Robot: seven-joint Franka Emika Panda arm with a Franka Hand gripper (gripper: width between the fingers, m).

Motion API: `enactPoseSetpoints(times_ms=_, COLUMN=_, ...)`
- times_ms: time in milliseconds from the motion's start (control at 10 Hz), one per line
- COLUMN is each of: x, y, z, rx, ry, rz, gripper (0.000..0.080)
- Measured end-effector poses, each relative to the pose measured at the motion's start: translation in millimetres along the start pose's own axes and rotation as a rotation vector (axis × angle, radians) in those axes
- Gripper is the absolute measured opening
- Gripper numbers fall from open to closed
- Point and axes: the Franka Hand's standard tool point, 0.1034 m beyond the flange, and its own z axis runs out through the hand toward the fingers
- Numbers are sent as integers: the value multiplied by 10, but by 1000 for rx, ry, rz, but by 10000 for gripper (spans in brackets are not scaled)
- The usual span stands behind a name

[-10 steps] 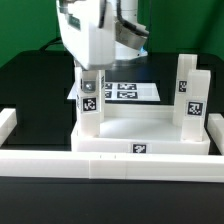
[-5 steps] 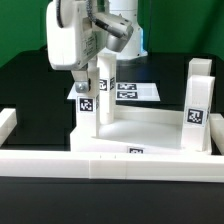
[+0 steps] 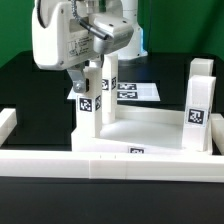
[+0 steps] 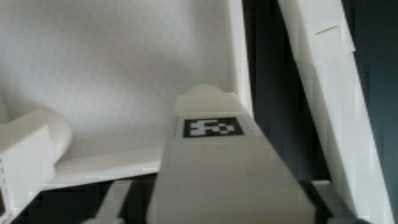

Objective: Assemble desk

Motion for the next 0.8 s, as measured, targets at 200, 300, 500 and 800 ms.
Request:
enactPoseSetpoints(times_ms=200, x=6, y=29, z=-1, rx=7, ry=2, rz=99, gripper=292)
enactPoseSetpoints(times_ms=300, x=13, y=42, z=-2, rx=10, ry=4, rz=129, gripper=298)
enactPoseSetpoints(times_ms=500, x=15, y=57, z=-5, rx=13, ry=14, rz=215, gripper=307)
enactPoseSetpoints(times_ms=800, x=29, y=73, z=-8, rx=11, ry=21, rz=237, gripper=315)
